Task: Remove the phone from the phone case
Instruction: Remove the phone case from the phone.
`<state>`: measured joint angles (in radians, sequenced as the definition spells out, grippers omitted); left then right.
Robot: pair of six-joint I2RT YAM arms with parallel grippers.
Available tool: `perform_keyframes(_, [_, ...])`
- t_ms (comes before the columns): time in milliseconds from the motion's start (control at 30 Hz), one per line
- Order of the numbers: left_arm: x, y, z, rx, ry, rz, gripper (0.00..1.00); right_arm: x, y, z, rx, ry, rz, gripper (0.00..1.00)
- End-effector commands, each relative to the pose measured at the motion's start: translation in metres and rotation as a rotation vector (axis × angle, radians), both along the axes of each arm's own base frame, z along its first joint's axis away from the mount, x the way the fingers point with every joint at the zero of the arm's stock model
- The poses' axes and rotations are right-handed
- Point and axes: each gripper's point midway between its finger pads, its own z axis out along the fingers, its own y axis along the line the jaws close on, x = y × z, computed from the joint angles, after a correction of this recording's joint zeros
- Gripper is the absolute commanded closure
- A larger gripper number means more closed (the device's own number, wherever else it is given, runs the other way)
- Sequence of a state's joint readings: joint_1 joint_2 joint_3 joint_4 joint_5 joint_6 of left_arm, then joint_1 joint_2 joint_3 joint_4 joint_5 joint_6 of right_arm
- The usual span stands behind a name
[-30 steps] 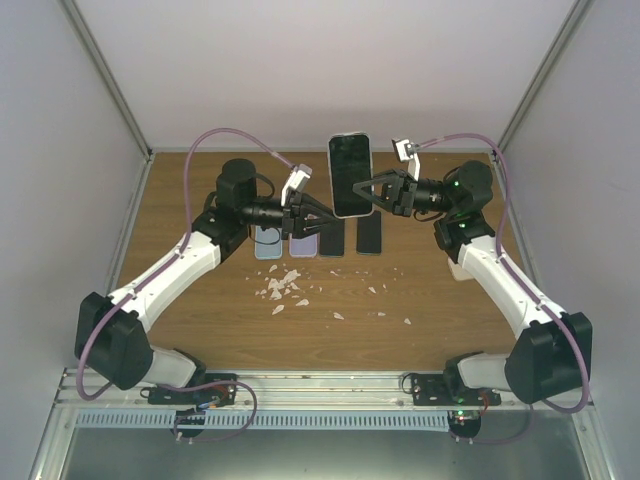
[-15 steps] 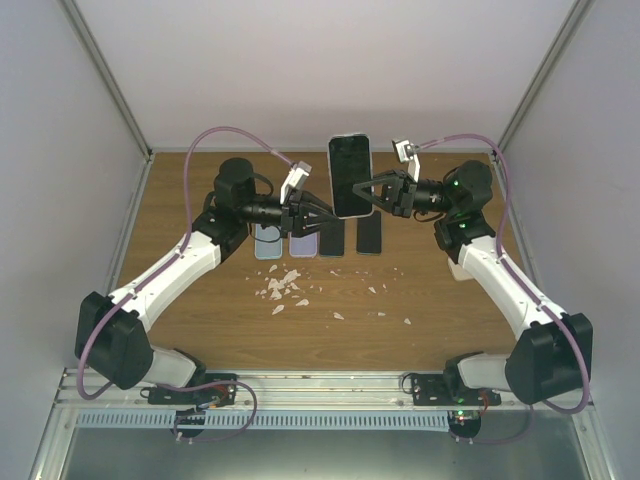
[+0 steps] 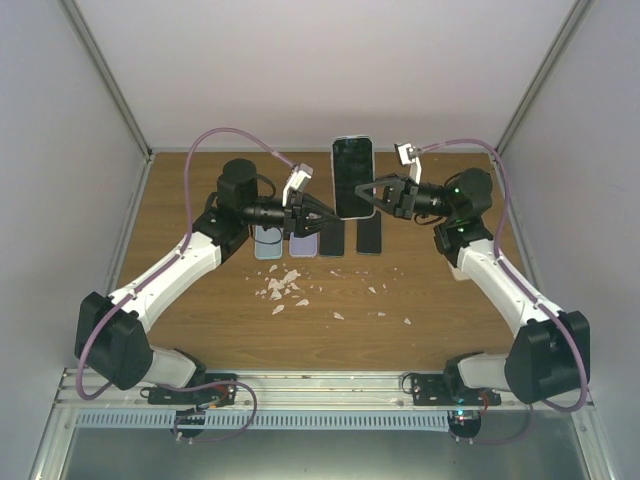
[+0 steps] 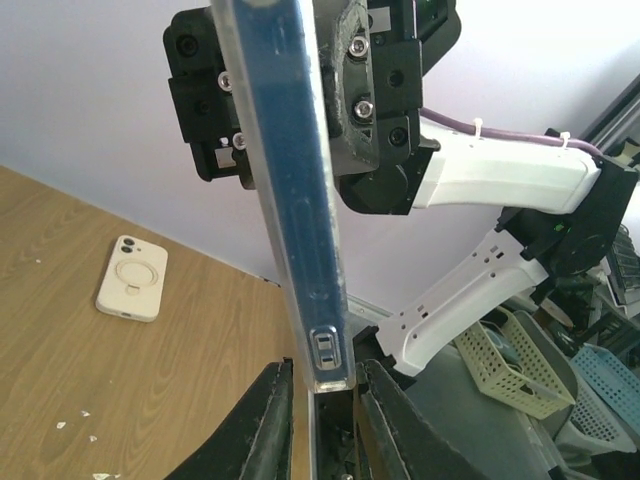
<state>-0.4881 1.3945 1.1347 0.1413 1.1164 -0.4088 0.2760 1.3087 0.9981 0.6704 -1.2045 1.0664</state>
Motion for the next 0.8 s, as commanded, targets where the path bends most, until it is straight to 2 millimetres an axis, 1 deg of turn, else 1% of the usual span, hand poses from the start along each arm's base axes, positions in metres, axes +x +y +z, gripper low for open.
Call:
perform_keyframes(0, [0.028,0.005,-0.021,0.047,0.029,0.118,0.83,-0.027,-0.006,0.032,0.060,-0.123,0.042,1.00])
perform_keyframes(333, [0.046,0.012,-0.040,0.095,0.060,0.195,0.87,-0.037,-0.010,0.037,0.108,-0.106,0.064,0.99])
perform_keyframes(567, [0.058,0.014,-0.049,0.122,0.072,0.241,0.88,-0.043,-0.012,0.039,0.128,-0.096,0.076,1.00])
perform_keyframes(767, [0.065,0.014,-0.053,0.129,0.094,0.261,0.89,-0.047,-0.012,0.038,0.138,-0.092,0.082,0.99])
